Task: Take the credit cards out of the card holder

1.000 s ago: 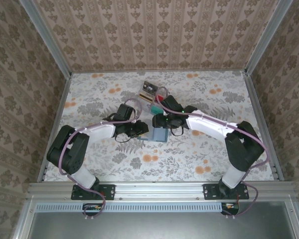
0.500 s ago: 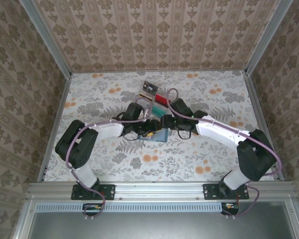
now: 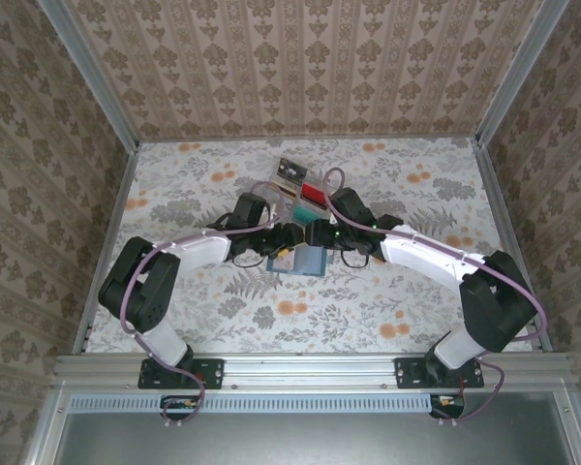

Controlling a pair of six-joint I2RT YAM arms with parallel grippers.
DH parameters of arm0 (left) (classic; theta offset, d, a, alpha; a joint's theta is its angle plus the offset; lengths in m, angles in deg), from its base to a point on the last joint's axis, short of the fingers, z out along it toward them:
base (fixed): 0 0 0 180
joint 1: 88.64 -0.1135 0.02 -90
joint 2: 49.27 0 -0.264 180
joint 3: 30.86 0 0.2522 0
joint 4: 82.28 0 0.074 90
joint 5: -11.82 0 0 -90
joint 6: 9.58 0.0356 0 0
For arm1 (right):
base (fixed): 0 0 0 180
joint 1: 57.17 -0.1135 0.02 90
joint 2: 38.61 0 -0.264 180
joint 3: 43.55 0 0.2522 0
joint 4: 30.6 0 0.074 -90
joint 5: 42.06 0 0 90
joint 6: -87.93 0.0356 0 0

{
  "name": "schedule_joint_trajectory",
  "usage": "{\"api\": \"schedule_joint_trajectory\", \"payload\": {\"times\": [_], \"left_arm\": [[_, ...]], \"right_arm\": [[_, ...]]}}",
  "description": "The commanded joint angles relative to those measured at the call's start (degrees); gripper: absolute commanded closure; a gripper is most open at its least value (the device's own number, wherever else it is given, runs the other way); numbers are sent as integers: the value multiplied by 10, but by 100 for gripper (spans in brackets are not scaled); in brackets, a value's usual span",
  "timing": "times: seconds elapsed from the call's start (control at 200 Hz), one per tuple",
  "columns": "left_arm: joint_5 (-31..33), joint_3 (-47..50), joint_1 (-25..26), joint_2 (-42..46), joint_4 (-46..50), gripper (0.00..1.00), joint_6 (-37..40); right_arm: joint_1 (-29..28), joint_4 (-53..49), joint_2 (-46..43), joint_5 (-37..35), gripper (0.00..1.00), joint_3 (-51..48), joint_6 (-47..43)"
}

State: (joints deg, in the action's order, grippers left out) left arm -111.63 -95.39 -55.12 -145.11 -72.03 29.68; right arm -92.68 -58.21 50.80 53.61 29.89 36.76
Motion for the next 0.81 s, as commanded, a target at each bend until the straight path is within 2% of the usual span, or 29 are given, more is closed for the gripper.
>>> {"api": "schedule_joint_trajectory", "payload": {"times": [0.0, 0.095, 0.245, 0.485, 0.6, 0.8], "left_arm": [[-3, 1, 5, -18, -10, 53, -2], [-8, -13, 13, -38, -10, 61, -1], [-14, -38, 33, -68, -9, 66, -4], [-2, -56, 39, -106, 20, 76, -9], [3, -55, 34, -78, 37, 77, 4], [14, -23, -15, 21, 91, 73, 58]], "right_arm": [[-4, 10, 10, 18, 47, 17, 10], [-4, 1, 6, 1, 48, 16, 10], [-3, -7, -6, -25, 48, 8, 11], [-2, -12, -5, -36, 48, 3, 14], [-2, -11, 8, -22, 49, 9, 13], [-3, 28, 62, 64, 51, 18, 20]]}}
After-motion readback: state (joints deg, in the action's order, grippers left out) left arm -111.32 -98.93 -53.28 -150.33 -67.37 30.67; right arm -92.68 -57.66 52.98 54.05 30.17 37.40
